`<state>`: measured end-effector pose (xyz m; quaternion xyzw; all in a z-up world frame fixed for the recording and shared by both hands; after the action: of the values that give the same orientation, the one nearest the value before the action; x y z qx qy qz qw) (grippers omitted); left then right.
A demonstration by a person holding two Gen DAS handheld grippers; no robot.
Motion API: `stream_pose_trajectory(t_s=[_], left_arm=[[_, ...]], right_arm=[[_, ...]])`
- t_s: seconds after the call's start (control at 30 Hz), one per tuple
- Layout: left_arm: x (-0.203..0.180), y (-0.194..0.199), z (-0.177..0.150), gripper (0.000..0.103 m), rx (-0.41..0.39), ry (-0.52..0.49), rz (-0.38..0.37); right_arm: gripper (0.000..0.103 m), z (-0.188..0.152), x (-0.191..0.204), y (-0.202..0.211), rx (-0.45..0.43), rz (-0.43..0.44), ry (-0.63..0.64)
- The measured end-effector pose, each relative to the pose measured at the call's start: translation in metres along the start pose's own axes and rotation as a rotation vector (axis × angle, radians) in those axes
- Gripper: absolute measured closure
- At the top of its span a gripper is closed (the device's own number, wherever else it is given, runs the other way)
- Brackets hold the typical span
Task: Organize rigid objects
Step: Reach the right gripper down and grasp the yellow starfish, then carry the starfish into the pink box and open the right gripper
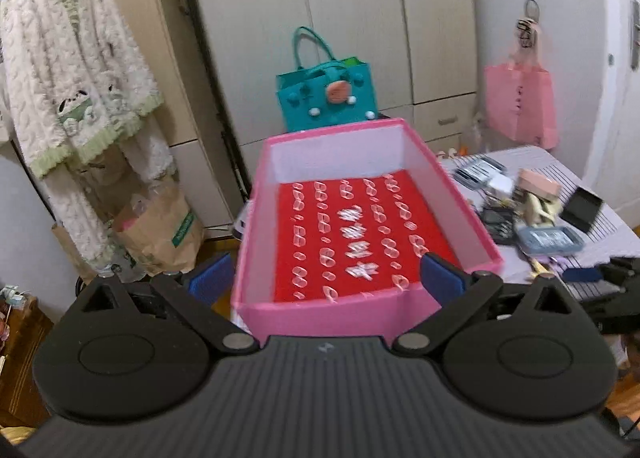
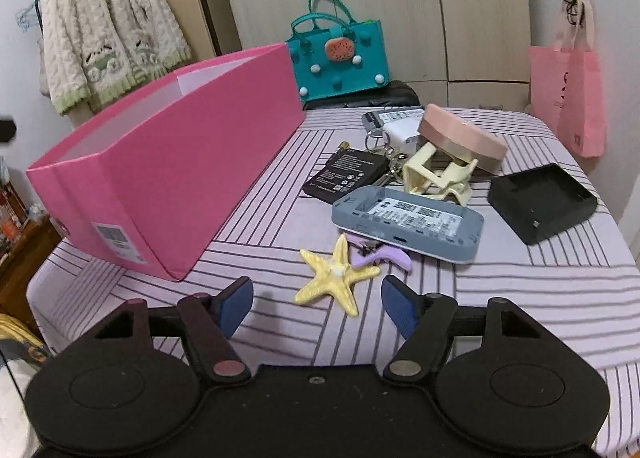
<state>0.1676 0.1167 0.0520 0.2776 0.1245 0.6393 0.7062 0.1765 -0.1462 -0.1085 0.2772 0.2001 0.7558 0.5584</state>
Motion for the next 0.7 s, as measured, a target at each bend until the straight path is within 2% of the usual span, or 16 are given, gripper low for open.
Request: stream_pose_trajectory(t_s=[0.07, 0.23, 0.3, 0.33, 0.37, 0.57, 0.63, 0.7], left_arm=[[0.012, -0.011, 0.008, 0.011, 0.040, -0.028, 0.004], [0.036, -0.040, 0.025, 0.011, 0.091, -0.134, 0.089], [0.046, -0.057, 0.030, 0.011, 0.132, -0.132, 0.081], [0.049, -0.066, 0.032, 0.011, 0.152, -0.127, 0.073], [0.052, -0.075, 0.033, 0.011, 0.175, -0.123, 0.066], [0.063, -0.129, 0.024, 0.011, 0.329, -0.101, -0.001], [0.065, -0.138, 0.023, 0.017, 0.346, -0.105, -0.017], [0.068, -0.143, 0.021, 0.022, 0.349, -0.132, -0.001]], right_arm=[[0.028, 0.003, -0.001, -0.007, -0.002, -0.021, 0.009], [0.027, 0.006, 0.003, -0.017, -0.006, -0.092, 0.063], [0.033, 0.004, 0.005, -0.016, -0.007, -0.128, 0.098], [0.046, 0.005, 0.006, -0.014, -0.011, -0.125, 0.100], [0.047, 0.005, 0.007, -0.012, -0.009, -0.117, 0.092], [0.048, 0.009, 0.009, -0.014, 0.035, -0.115, 0.091], [0.048, 0.010, 0.010, -0.013, 0.046, -0.099, 0.083], [0.048, 0.012, 0.013, -0.011, 0.050, -0.070, 0.068]])
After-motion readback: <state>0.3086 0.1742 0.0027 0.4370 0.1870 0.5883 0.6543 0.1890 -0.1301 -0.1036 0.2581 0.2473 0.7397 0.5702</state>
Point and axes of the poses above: each gripper's, at about its wrist camera, not at the fingertips, and y roughly against the way its jaws point, x to its left, z to its top, the point moved 9 cm from there along -y, roughly the way its jaws point, and after that the axes turned 3 degrees about z, right-handed, at the moved point
